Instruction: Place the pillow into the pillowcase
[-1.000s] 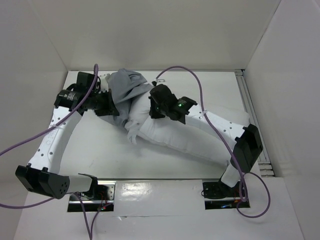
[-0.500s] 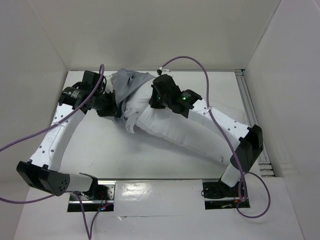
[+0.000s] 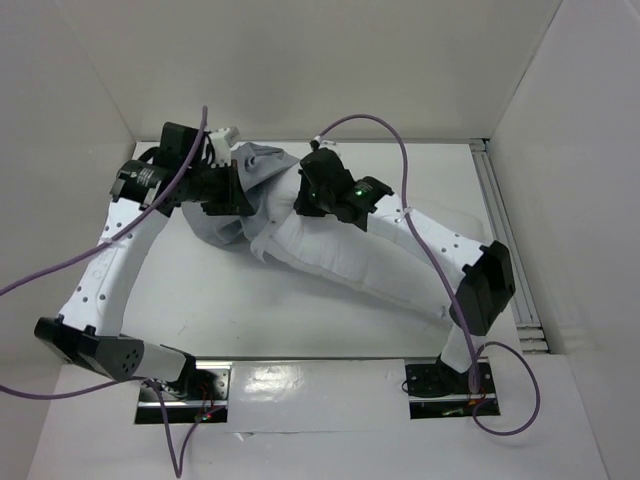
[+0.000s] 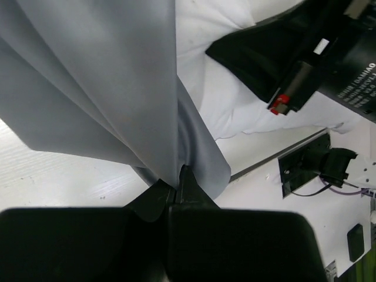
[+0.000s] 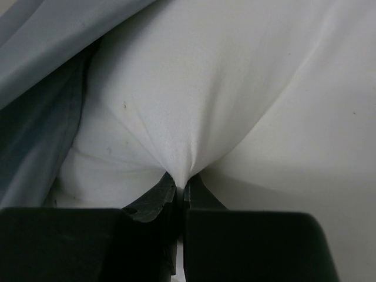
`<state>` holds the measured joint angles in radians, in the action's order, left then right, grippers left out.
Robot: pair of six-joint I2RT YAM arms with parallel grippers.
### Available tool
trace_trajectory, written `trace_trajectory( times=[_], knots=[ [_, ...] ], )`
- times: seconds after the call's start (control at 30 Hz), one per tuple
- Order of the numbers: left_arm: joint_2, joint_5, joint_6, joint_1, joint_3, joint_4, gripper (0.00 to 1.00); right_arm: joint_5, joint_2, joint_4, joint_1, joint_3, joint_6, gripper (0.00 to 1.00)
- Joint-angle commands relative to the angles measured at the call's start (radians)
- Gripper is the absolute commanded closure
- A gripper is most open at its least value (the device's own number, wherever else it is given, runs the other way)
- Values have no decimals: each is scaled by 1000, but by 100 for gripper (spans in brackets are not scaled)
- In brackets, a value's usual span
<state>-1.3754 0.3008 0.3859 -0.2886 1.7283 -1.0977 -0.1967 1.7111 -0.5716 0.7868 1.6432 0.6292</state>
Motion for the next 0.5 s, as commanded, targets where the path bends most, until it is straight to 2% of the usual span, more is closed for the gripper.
trace_trajectory(
  times=[0.0, 0.07, 0.1, 0.13, 0.3, 0.43, 0.47],
  knots=[
    [-49, 63, -32, -29, -77, 42, 100, -40, 65, 99, -37, -58, 23, 100],
    [-77, 47, -42, -29, -125, 42, 97, -40, 65, 110, -37, -98, 35, 100],
    [-89, 38, -57, -40, -142, 42, 90, -50, 76, 110, -37, -98, 35, 100],
    [-111, 26, -67, -40, -151, 30, 72, -50, 76, 110, -37, -111, 44, 100],
    [-111, -123, -42, -40, -102, 25, 33, -50, 51, 151, -46, -163, 44, 100],
    [-165, -221, -7, -40, -50, 56, 32, -29, 30, 161, -46, -187, 44, 100],
    [-186, -283, -7, -55, -26, 56, 32, -29, 21, 173, -46, -200, 44, 100]
  ],
)
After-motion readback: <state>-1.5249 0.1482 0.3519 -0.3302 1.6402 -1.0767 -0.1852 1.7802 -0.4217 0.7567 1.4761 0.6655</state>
